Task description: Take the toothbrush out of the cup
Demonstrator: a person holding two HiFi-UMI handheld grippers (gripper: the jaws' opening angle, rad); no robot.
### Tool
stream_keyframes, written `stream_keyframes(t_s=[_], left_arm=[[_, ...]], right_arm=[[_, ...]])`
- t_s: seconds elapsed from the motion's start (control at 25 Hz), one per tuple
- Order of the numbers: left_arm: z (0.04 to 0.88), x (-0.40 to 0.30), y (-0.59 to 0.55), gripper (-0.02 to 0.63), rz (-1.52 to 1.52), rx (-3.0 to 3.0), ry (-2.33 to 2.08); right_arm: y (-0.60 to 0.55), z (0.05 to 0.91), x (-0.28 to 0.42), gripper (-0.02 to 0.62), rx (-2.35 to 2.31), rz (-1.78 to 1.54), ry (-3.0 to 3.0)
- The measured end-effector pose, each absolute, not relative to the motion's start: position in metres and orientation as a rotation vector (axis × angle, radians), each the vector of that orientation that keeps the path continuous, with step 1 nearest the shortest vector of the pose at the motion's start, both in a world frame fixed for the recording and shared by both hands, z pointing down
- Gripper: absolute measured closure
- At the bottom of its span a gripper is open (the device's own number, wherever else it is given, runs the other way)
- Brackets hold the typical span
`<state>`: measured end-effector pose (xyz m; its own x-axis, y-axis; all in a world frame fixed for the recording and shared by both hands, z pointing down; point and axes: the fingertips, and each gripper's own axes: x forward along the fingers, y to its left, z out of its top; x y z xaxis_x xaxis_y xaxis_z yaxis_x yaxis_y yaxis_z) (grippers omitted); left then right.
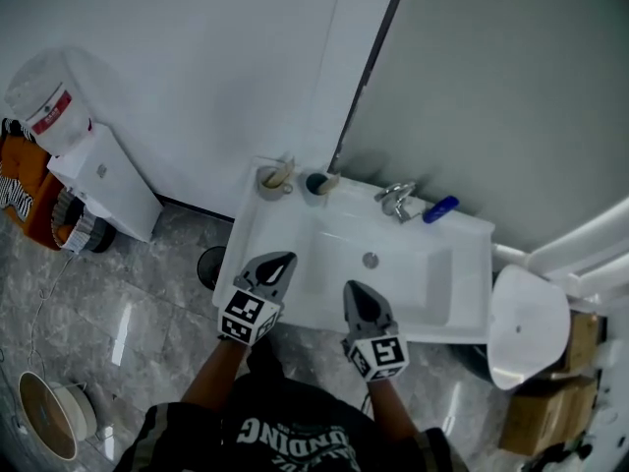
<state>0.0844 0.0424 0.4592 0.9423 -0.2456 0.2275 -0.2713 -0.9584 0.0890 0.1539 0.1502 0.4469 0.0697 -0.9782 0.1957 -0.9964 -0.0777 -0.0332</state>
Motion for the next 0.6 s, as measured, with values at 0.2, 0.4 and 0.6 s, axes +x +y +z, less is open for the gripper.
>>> stream_keyframes(t_s=[0.2,0.4,0.6], left_arm=[[0.459,0.077,0.009,0.607,0.339,2.981,-0.346],[0.459,0.072,-0.017,0.607,0.338,2.993,-0.315],[0.461,0.068,-0.035,0.607,0.341,2.986,-0.320]], right_arm=[[0.106,0.445,0.144,0.600,2.266,0.292,-2.041],[0.077,0.442,0.141,0.600,2.323,0.268,-2.011],[0.059,0.445,0.137,0.600,2.325,0.273,-2.002]])
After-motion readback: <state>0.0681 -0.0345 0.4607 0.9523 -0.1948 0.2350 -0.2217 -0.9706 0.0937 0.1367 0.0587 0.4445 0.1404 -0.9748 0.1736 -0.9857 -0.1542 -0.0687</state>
